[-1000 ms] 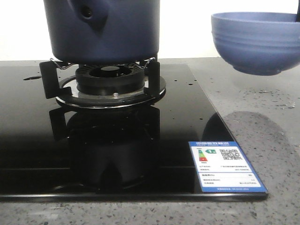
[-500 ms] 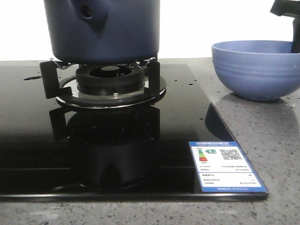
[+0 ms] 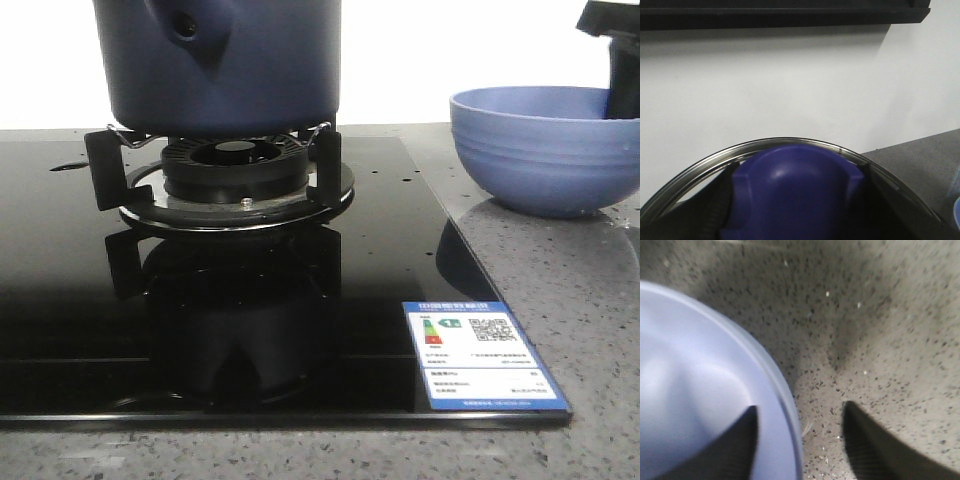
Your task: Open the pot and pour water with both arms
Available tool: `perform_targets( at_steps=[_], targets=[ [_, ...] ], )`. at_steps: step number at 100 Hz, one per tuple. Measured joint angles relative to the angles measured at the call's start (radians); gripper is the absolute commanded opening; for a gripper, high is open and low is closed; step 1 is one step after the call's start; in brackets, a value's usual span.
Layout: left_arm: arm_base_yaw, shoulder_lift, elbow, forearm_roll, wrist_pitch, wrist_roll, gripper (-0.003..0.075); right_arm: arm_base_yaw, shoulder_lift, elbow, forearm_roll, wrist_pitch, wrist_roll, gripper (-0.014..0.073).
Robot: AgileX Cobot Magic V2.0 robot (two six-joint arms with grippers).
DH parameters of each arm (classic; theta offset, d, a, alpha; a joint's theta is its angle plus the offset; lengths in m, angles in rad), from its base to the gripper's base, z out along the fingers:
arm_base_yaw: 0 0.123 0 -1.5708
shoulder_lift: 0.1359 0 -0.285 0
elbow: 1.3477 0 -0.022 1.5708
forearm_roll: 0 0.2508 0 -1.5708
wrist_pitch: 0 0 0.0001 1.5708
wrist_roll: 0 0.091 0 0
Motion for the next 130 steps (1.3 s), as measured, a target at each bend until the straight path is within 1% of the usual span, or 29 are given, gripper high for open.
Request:
perform_targets(
  at_steps=[12, 25, 45, 67, 96, 130],
  targets=[
    [-0.013, 0.005, 0.0, -0.004, -0.002, 0.0, 0.0399, 0.0, -0.037, -0.034, 0.002, 0.012, 0.0, 0.0452],
    [-0.063, 0.037, 0.0, -0.004, -0.025, 0.0, 0.0399, 0.0, -0.12, -0.045, 0.006, 0.025, 0.0, 0.0452],
    [-0.146, 0.115, 0.0, -0.004, -0.099, 0.0, 0.0399, 0.0, -0.252, -0.048, 0.006, 0.047, 0.002, 0.0452],
    [-0.184, 0.215, 0.0, -0.004, -0.179, 0.0, 0.0399, 0.0, -0.352, -0.048, 0.012, 0.082, 0.002, 0.0452],
    [-0.22, 0.287, -0.021, -0.002, -0.206, 0.0, 0.0399, 0.0, -0.379, -0.048, 0.013, 0.102, 0.002, 0.0452],
    [-0.221, 0.304, -0.028, 0.0, -0.209, 0.0, 0.0399, 0.0, -0.379, -0.048, 0.014, 0.105, 0.002, 0.0452]
  ],
)
